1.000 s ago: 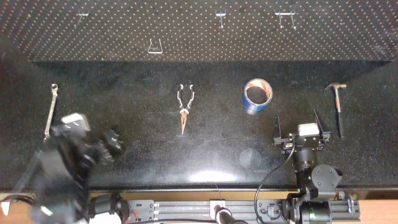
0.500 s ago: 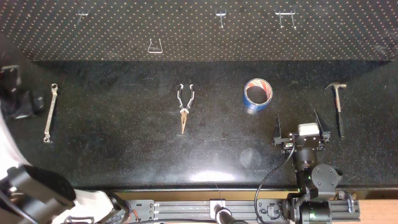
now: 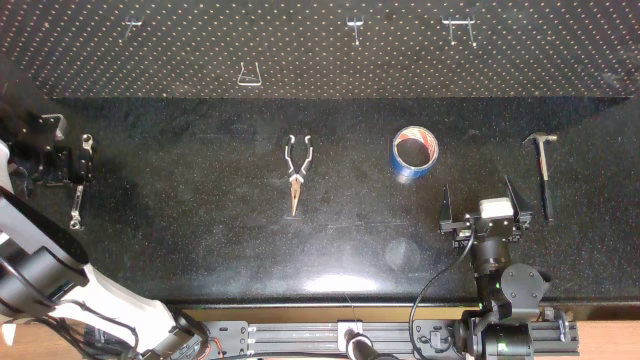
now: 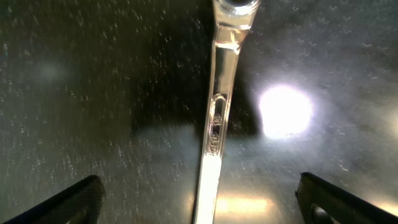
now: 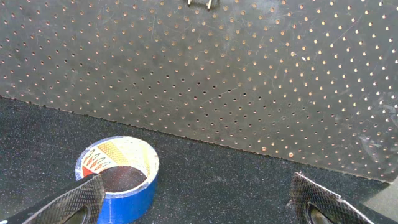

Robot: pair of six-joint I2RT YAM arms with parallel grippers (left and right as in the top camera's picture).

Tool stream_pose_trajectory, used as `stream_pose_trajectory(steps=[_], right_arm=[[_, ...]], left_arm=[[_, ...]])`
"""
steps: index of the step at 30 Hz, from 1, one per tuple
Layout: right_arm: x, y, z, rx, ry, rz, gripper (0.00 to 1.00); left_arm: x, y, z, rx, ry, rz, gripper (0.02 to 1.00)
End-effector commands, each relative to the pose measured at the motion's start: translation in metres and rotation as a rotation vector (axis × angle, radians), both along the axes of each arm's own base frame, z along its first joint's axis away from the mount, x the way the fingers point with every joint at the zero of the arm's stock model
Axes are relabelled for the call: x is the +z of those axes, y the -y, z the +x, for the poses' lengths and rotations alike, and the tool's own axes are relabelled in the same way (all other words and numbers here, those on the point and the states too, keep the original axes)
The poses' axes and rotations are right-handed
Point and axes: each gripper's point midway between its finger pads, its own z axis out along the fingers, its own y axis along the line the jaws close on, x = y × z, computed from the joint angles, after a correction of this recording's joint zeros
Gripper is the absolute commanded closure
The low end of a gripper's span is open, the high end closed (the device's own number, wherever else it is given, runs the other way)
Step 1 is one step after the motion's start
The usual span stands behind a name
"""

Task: Place Tools Onto Pegboard

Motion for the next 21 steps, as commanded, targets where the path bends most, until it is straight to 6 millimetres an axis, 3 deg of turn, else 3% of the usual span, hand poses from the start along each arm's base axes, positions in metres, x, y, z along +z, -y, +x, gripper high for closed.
stream_pose_trajectory(steps=[1,7,13,14,15,16,21], right_arm=[[-0.002,0.000,0.000,-0.002,-0.002,0.014,0.025],[-0.002,0.000,0.000,-0.002,-0.002,0.014,0.027],[-0.002,0.000,0.000,-0.002,-0.002,0.014,0.027],[-0.002,0.000,0.000,-0.002,-0.002,0.014,0.027],[-0.002,0.000,0.000,-0.002,-0.002,0.015,0.025],[-0.002,0.000,0.000,-0.002,-0.002,0.014,0.025],[-0.002,0.000,0.000,-0.002,-0.002,0.014,0.025]], left_arm=[[-0.028,0.024,-0.018,-0.006,-0.080,-0.047,0.020],[-0.026,0.013,-0.019,-0.008,-0.088,0.023,0.025],[-0.043,0.027,-0.023,-0.038,-0.070,-0.026,0.020],[-0.043,0.027,-0.022,-0.039,-0.069,-0.024,0.093],[-0.043,0.027,-0.022,-0.038,-0.068,-0.024,0.652],[-0.043,0.027,-0.022,-0.038,-0.068,-0.024,0.989],[-0.043,0.027,-0.022,-0.038,-0.067,-0.023,0.989]])
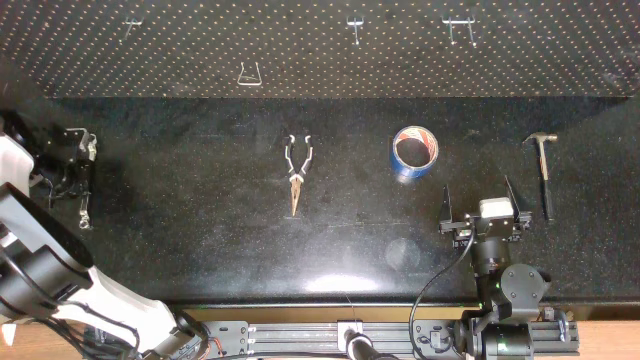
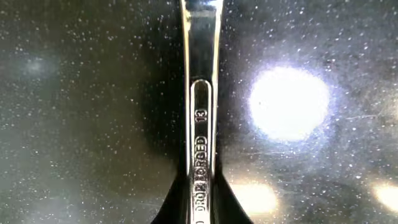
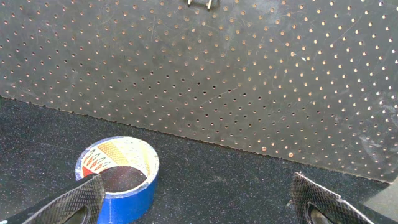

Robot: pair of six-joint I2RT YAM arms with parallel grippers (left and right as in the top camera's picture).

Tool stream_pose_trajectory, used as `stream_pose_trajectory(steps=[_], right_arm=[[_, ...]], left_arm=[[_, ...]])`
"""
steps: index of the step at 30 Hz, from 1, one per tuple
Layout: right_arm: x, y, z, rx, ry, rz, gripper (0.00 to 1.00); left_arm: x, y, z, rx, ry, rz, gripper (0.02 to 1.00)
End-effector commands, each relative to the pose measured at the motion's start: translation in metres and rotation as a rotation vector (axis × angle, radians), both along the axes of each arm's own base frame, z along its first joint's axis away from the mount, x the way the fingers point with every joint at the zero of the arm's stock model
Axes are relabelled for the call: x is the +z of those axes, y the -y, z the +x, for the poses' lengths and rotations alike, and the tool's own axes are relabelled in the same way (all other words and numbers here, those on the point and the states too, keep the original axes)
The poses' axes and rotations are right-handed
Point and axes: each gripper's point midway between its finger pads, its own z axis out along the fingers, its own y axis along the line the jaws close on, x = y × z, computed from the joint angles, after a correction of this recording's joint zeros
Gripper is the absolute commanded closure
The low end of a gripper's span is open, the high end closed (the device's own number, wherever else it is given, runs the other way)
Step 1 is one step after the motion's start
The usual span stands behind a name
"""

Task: Place Tools Onto Pegboard

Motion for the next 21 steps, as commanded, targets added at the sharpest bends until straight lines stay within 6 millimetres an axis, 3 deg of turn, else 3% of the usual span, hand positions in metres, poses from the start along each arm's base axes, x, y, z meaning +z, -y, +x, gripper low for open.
stream_pose_trajectory(steps=[1,2,4,5,7,8,9,10,11,13,15,16,18,21], right_arm=[[-0.002,0.000,0.000,-0.002,-0.002,0.015,0.025],[-0.002,0.000,0.000,-0.002,-0.002,0.014,0.025],[-0.002,0.000,0.000,-0.002,-0.002,0.015,0.027],[-0.002,0.000,0.000,-0.002,-0.002,0.015,0.025],[-0.002,0.000,0.000,-0.002,-0.002,0.015,0.027],[-0.002,0.000,0.000,-0.002,-0.002,0.014,0.025],[-0.002,0.000,0.000,-0.002,-0.002,0.015,0.027],[-0.002,0.000,0.000,-0.002,-0.002,0.015,0.025],[-0.002,0.000,0.000,-0.002,-0.002,0.015,0.027],[-0.002,0.000,0.000,-0.002,-0.002,0.015,0.025],[-0.002,0.000,0.000,-0.002,-0.002,0.015,0.025],[-0.002,0.000,0.000,-0.002,-0.002,0.014,0.025],[-0.002,0.000,0.000,-0.002,-0.002,0.014,0.027],[-0.002,0.000,0.000,-0.002,-0.002,0.014,0.025]], left_arm=[[-0.012,0.006,-0.008,-0.005,-0.028,-0.023,0.991],[-0.010,0.006,-0.008,-0.004,-0.025,-0.021,0.989],[0.032,0.010,0.005,0.024,0.062,0.044,0.989],[0.061,0.021,0.014,-0.010,0.120,0.083,0.989],[0.128,0.059,0.037,-0.133,0.277,0.199,0.989],[0.166,0.090,0.055,-0.217,0.421,0.261,0.991],[0.199,0.107,0.062,-0.156,0.540,0.344,0.989],[0.216,0.111,0.058,-0.050,0.598,0.383,0.989],[0.235,0.123,0.044,0.091,0.684,0.392,0.989],[0.240,0.131,0.015,0.263,0.766,0.342,0.989],[0.221,0.136,-0.018,0.397,0.803,0.278,0.989],[0.201,0.138,-0.033,0.473,0.818,0.237,0.991],[0.191,0.144,-0.030,0.498,0.887,0.173,0.991],[0.203,0.163,0.012,0.361,1.012,0.083,0.989]])
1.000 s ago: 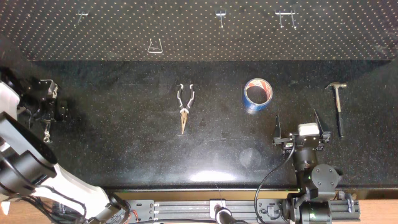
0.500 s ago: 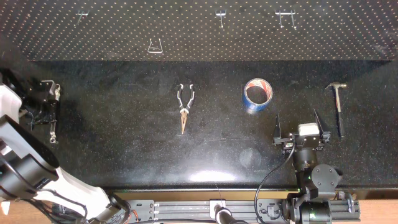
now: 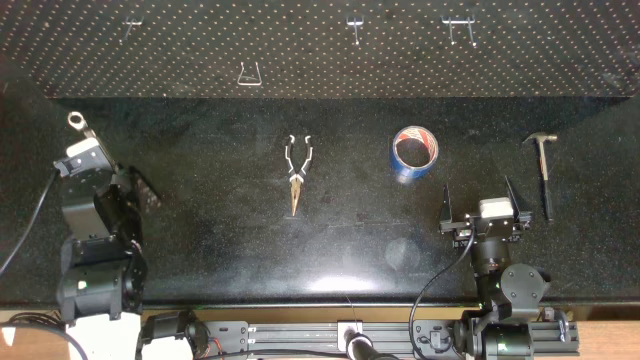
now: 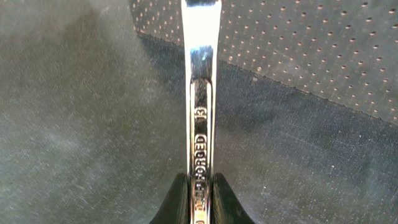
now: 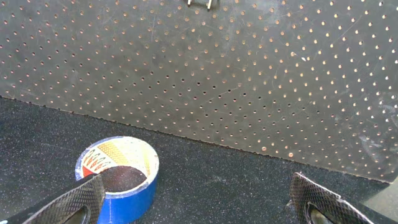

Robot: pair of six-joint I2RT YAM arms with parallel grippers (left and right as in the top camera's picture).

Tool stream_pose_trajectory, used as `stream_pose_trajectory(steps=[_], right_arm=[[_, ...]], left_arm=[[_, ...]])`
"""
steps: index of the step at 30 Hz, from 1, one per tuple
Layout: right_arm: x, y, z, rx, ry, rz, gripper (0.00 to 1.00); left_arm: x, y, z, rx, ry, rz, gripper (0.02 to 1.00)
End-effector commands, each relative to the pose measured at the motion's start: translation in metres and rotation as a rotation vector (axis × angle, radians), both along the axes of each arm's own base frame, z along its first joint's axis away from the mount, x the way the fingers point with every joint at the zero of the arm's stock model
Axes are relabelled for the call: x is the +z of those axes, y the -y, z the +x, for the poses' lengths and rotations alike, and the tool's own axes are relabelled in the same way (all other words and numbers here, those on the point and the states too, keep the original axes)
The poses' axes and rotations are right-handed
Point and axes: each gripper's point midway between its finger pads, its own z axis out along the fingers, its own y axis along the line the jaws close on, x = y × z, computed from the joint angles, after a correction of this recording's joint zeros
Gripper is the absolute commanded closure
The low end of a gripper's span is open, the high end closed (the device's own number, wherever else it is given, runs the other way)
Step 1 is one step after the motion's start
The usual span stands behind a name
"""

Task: Place Tools Onto Pegboard

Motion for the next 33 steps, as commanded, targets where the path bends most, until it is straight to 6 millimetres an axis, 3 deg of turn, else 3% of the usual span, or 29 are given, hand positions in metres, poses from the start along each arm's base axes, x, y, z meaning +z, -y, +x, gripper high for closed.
stream_pose_trajectory(steps=[1,3,6,10,16,19,33], right_arm=[[-0.002,0.000,0.000,-0.002,-0.001,0.015,0.025],[-0.002,0.000,0.000,-0.002,-0.001,0.015,0.025],[-0.001,0.000,0.000,-0.002,-0.001,0.015,0.025],[-0.002,0.000,0.000,-0.002,-0.001,0.015,0.025],[-0.002,0.000,0.000,-0.002,-0.001,0.015,0.025],[-0.001,0.000,0.000,-0.002,-0.001,0.014,0.025],[-0.002,0.000,0.000,-0.002,-0.001,0.014,0.025]], left_arm=[[0.018,0.022,0.046,-0.157,0.134,-0.018,0.989],[0.005,0.035,0.071,-0.271,0.099,0.041,0.989],[-0.006,0.037,0.086,-0.334,0.044,0.097,0.989],[0.003,0.034,0.109,-0.388,0.007,0.186,0.991],[0.013,0.021,0.111,-0.323,0.008,0.227,0.989],[0.019,0.005,0.110,-0.251,0.015,0.260,0.989],[0.021,0.007,0.124,-0.282,0.043,0.243,0.989]])
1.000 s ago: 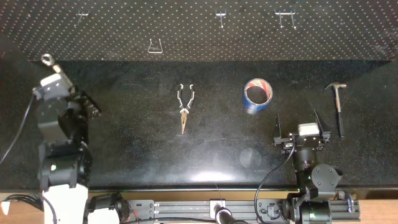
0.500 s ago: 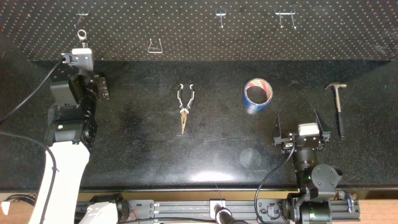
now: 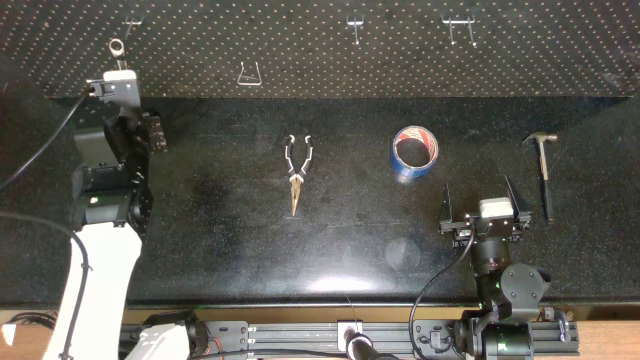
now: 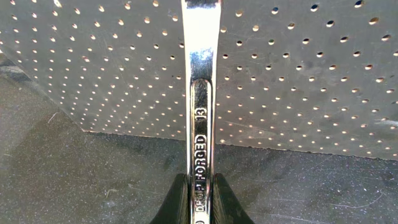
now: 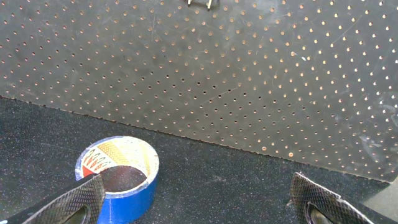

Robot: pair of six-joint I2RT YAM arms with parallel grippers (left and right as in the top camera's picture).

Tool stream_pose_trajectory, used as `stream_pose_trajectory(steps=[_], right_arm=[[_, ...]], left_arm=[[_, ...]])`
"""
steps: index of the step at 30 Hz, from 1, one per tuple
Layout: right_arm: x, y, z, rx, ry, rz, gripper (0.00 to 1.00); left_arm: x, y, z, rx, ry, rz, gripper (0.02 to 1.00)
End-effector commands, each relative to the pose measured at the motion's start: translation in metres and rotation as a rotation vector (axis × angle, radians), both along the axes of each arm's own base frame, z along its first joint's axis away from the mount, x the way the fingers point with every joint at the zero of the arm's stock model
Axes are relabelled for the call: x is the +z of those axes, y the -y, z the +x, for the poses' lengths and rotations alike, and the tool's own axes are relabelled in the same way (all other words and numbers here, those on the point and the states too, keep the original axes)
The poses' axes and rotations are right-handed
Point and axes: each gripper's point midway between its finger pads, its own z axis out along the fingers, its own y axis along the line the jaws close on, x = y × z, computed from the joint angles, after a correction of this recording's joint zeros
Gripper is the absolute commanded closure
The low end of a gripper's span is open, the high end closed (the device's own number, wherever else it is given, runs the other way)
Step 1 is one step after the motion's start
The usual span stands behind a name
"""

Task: Place Tools Onto Pegboard

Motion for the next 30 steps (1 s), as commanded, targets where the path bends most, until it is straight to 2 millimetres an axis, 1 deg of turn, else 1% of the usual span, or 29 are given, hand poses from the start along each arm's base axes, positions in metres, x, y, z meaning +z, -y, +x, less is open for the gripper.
stream_pose_trajectory(steps=[1,5,10,12,19,26,27,28,29,30], right_arm=[[-0.001,0.000,0.000,-0.002,-0.001,0.015,0.027],[-0.001,0.000,0.000,-0.002,-0.001,0.014,0.027],[-0.001,0.000,0.000,-0.002,-0.001,0.014,0.027],[-0.001,0.000,0.000,-0.002,-0.001,0.014,0.025],[-0.001,0.000,0.000,-0.002,-0.001,0.014,0.027],[-0.001,0.000,0.000,-0.002,-0.001,0.015,0.027],[-0.001,0.000,0.000,-0.002,-0.001,0.014,0.027],[-0.001,0.000,0.000,-0.002,-0.001,0.014,0.025],[-0.001,0.000,0.000,-0.002,-0.001,0.015,0.025],[-0.001,0.000,0.000,-0.002,-0.001,0.015,0.025]], left_arm=[[0.020,-0.003,0.013,-0.002,0.043,0.010,0.989],[0.019,-0.004,0.020,-0.002,0.050,0.010,0.991],[0.009,-0.005,0.024,-0.001,0.028,0.004,0.989],[0.008,-0.001,0.028,-0.021,0.034,-0.006,0.989],[0.004,-0.003,0.037,-0.021,0.047,-0.004,0.989],[-0.008,-0.004,0.047,-0.021,0.040,-0.005,0.989],[-0.008,-0.004,0.048,-0.021,0.040,-0.006,0.869],[-0.008,-0.005,0.050,-0.020,0.045,-0.006,0.579],[-0.007,-0.008,0.052,0.009,0.061,-0.044,0.371],[-0.007,-0.020,0.051,0.100,0.095,-0.157,0.066]])
